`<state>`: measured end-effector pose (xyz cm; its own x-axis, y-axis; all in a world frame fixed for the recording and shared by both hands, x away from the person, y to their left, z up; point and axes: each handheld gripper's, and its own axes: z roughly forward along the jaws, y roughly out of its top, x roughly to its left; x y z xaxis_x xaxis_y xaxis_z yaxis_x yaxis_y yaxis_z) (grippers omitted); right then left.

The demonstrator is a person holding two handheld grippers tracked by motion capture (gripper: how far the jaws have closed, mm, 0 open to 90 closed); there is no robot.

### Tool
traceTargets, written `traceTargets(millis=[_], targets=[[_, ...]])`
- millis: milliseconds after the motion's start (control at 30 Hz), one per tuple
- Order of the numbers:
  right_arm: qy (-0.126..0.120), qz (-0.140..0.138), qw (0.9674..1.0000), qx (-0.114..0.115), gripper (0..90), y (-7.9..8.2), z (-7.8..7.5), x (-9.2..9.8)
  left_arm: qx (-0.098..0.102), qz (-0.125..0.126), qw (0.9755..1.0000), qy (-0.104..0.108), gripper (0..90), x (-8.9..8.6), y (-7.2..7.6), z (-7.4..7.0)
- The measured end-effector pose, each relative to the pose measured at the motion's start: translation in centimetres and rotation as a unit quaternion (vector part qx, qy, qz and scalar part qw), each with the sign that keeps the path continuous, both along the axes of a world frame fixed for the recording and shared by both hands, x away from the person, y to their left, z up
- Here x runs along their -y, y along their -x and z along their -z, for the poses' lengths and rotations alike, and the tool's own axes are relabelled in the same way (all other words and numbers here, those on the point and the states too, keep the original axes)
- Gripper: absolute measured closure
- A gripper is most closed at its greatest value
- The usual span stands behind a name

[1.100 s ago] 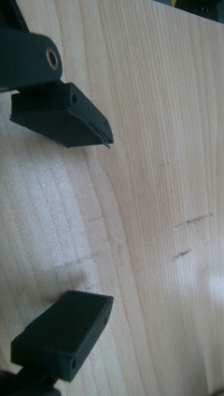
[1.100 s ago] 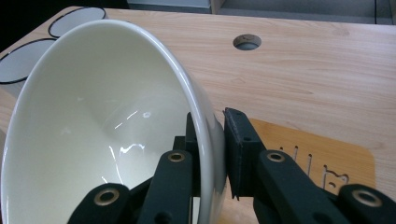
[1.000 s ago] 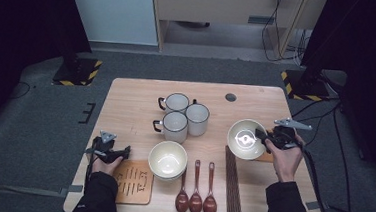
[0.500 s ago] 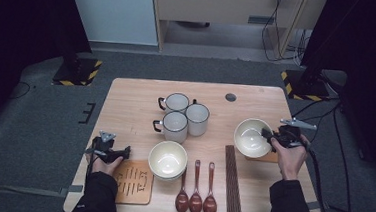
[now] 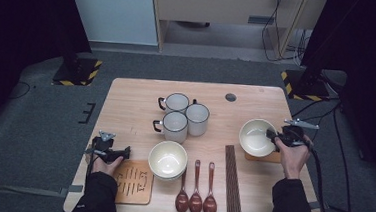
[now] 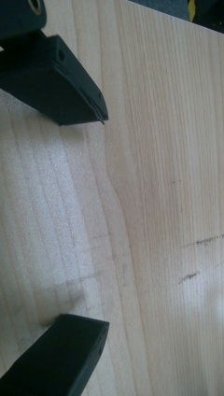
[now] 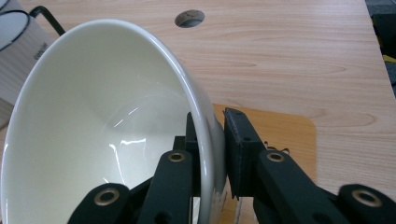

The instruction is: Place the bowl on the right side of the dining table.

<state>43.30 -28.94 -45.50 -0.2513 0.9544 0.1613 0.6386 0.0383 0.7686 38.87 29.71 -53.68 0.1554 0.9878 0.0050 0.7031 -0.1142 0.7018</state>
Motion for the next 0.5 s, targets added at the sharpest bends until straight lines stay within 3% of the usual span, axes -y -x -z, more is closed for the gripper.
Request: traceTargets(millis=[500], targets=[[0.005,0.023,0.9995,-0.020,80.7,-1.2,1.5,1.1,-0.004,-0.003,1.0000,-0.001,0.0,0.0,0.0,0.0]])
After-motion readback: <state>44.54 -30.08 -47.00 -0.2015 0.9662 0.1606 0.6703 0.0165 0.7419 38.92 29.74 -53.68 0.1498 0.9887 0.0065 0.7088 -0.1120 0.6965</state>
